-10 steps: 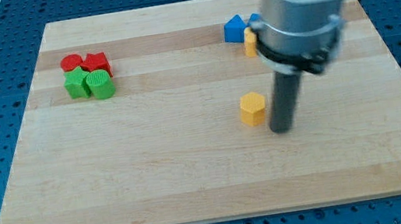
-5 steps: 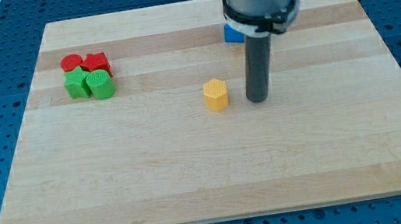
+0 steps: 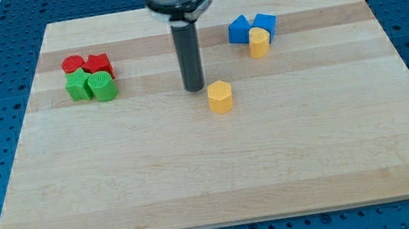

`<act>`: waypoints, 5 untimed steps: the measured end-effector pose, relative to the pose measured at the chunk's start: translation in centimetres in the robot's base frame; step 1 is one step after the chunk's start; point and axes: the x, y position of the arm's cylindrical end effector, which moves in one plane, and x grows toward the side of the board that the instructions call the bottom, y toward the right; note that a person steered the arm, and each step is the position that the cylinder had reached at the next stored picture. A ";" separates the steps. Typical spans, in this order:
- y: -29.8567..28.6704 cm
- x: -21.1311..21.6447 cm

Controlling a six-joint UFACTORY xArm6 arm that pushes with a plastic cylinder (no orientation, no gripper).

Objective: Move the hexagon into the bottom side of the blue triangle

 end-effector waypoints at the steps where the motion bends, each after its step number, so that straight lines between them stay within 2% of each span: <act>1: -1.2 4.1; 2: -0.2 7.0; 3: 4.0 5.6; 4: 3.4 -1.1; 5: 2.3 -5.2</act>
